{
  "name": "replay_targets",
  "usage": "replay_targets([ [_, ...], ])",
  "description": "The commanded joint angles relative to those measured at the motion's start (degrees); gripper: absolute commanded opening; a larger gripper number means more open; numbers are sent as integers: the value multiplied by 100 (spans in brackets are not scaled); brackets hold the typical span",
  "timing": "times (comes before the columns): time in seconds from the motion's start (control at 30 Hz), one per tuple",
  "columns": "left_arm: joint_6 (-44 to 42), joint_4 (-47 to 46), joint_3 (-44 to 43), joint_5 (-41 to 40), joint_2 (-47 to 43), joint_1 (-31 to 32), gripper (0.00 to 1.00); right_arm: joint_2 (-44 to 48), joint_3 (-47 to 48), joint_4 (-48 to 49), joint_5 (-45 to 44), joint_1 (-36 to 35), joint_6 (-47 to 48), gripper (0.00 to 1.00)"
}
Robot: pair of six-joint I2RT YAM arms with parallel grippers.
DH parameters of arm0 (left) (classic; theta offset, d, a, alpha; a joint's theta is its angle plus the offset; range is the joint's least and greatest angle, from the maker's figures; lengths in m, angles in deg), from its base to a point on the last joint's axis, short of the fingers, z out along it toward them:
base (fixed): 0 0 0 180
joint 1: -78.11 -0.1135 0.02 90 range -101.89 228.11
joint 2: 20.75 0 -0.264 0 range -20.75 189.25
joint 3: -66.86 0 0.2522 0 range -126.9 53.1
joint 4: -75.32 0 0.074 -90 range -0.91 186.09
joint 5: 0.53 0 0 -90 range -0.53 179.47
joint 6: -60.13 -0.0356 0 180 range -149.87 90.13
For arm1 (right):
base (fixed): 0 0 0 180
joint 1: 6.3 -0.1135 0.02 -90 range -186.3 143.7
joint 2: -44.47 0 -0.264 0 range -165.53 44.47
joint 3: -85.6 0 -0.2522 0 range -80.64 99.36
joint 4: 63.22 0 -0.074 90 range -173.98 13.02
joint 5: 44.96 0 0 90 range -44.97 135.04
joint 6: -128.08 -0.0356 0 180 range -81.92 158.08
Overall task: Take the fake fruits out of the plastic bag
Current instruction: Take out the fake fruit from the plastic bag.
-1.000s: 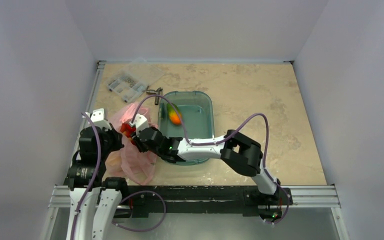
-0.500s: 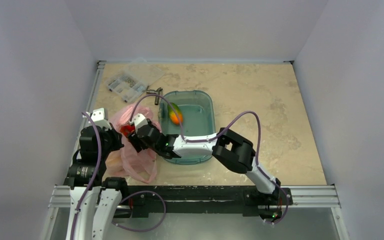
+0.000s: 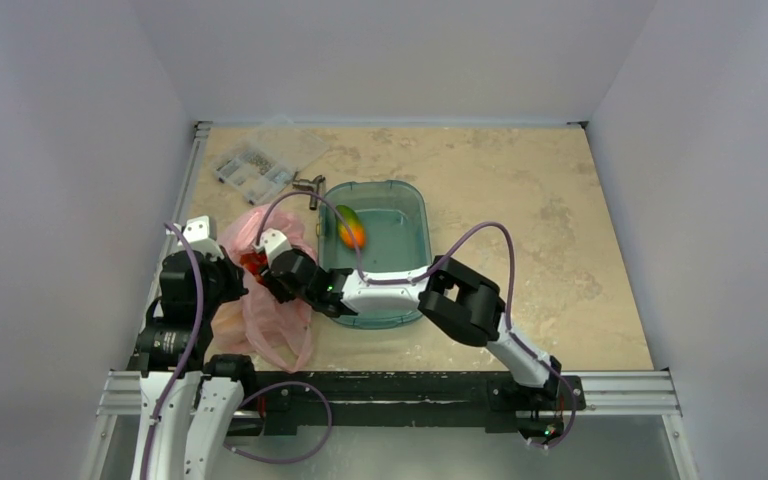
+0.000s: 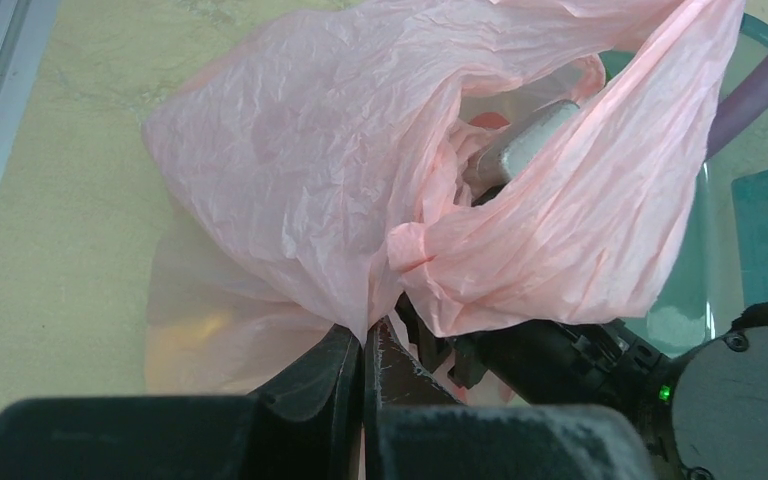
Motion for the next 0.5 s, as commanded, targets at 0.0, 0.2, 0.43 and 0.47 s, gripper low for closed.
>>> replay_targets([
  [0.0, 2, -121, -121, -47, 50, 37, 0, 703, 45, 167, 185, 30, -79, 25],
  [0.2, 17, -106, -127, -96, 54, 36, 0, 1290, -115, 346, 458, 26, -235, 17],
  [0.43, 54, -68, -136, -286, -79, 43, 0, 1879, -555, 869, 754, 41, -538, 7],
  [0.47, 63, -50, -136, -333, -112, 36, 0, 1958, -633, 955, 778, 51, -573, 6],
])
